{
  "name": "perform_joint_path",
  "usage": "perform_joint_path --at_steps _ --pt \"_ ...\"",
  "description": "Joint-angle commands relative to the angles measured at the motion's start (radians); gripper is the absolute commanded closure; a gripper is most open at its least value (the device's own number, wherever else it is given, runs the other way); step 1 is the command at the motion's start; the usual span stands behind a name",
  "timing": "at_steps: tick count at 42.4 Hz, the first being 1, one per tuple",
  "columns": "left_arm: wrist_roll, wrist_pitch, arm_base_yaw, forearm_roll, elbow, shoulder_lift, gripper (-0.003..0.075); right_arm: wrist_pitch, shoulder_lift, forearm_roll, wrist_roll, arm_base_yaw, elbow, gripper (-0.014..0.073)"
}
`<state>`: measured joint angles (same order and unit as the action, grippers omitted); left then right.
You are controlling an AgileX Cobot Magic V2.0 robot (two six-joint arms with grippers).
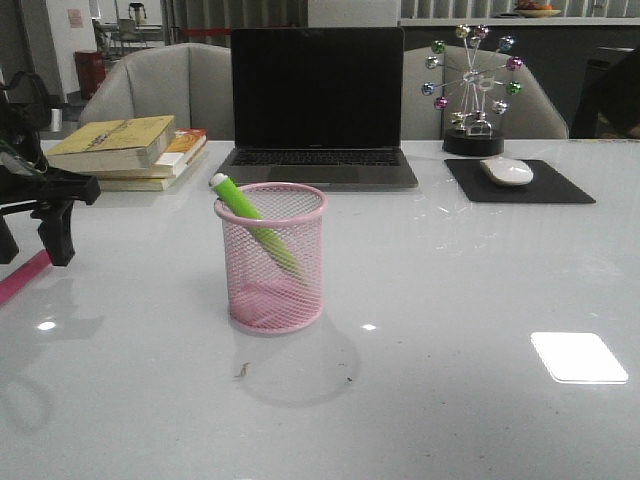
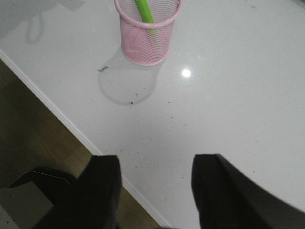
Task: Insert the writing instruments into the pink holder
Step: 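Lower the left gripper onto the pink marker and close on it, then lift the pink marker and carry it over the holder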
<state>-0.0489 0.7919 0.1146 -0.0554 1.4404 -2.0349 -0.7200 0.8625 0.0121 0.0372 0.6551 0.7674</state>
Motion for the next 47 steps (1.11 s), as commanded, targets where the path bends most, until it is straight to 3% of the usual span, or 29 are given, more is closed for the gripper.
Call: perform_joint_path --at_steps 1,17,30,35,40,47 --pt "-0.011 -0.034 -0.006 0.008 0.030 0.051 0.0349 0.067 -0.011 0.004 0.004 0.000 0.025 0.0139" --pt "-0.011 -0.031 -0.006 0.021 0.034 0.020 0.0363 0.067 -0.011 0.004 0.004 0.000 0.025 0.0139" --pt "-0.011 -0.010 -0.006 0.017 0.036 0.021 0.0631 0.067 -0.011 0.004 0.004 0.000 0.025 0.0139" --pt "0.008 -0.011 -0.004 0.021 0.034 0.043 0.0627 0.067 -0.011 0.004 0.004 0.000 0.025 0.0139" --pt "0.019 -0.095 0.015 0.047 -0.008 0.124 0.0627 0.067 -0.011 0.004 0.004 0.000 0.025 0.0139" --pt "0.023 -0.377 0.095 0.072 -0.209 0.367 0.0627 0.067 -0.011 0.004 0.004 0.000 0.025 0.0139"
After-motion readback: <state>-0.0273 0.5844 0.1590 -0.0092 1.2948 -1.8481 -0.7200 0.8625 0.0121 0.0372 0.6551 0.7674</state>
